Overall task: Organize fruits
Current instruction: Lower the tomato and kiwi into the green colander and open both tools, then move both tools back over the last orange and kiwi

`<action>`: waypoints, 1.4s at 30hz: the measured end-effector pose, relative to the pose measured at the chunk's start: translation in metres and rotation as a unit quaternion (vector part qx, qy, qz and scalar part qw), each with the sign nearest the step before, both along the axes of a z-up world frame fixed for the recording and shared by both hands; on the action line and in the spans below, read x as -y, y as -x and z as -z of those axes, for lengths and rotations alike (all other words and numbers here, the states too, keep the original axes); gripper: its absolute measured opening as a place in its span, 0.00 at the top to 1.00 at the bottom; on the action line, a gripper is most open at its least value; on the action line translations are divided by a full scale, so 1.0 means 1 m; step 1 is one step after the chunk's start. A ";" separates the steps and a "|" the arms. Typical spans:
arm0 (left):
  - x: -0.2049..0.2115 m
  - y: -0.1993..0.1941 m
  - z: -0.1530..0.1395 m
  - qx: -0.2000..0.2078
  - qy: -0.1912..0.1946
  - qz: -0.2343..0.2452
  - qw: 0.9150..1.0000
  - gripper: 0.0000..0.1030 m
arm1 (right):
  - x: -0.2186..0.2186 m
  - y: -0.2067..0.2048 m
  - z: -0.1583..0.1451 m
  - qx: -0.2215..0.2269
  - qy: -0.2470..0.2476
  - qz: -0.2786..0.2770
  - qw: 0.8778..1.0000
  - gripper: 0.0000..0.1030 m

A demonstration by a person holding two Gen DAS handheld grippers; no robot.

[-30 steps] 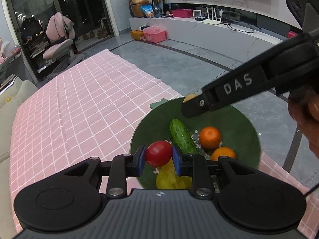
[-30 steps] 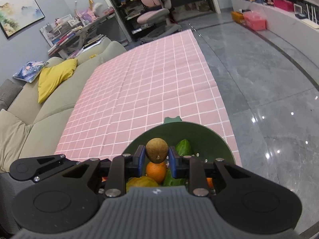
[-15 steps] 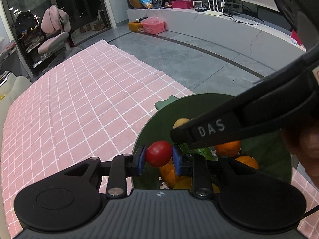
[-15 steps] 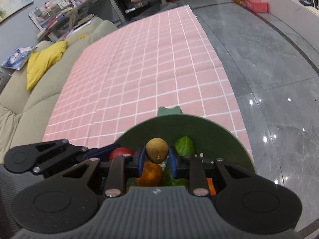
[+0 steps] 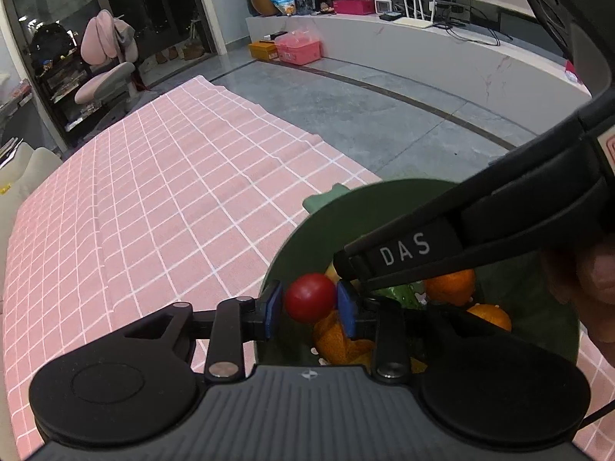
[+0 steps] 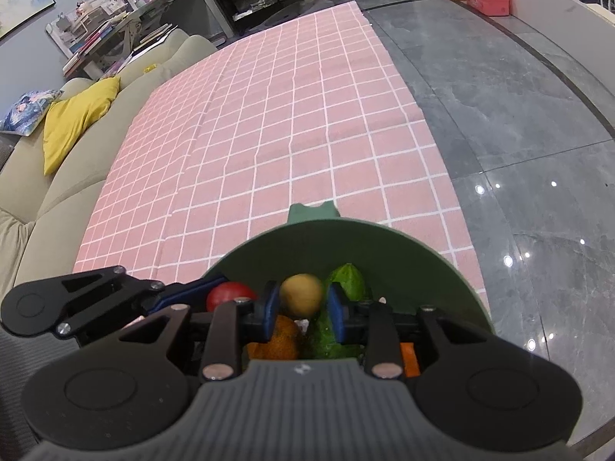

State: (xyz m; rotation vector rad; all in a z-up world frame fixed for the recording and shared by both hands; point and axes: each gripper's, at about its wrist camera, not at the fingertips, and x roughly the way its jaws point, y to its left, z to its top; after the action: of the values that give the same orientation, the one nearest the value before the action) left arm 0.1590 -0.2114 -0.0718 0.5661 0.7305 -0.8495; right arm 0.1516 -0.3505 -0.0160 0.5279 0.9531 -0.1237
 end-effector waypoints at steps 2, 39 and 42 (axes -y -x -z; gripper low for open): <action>-0.002 0.000 -0.004 -0.006 0.011 0.000 1.000 0.49 | 0.002 0.001 -0.003 0.004 -0.002 0.004 1.000 0.73; -0.223 0.008 -0.044 -0.016 0.083 -0.207 0.975 0.36 | -0.162 0.041 -0.033 0.084 0.100 -0.147 0.981 0.72; -0.228 0.004 -0.038 -0.023 0.082 -0.213 0.973 0.36 | -0.188 0.044 -0.014 0.068 0.120 -0.157 0.978 0.73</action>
State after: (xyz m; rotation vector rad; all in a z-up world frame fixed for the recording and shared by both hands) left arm 0.1552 0.0169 -0.0336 0.2267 0.7800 -0.5164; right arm 0.1079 -0.1629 -0.0018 0.1568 0.8620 0.0819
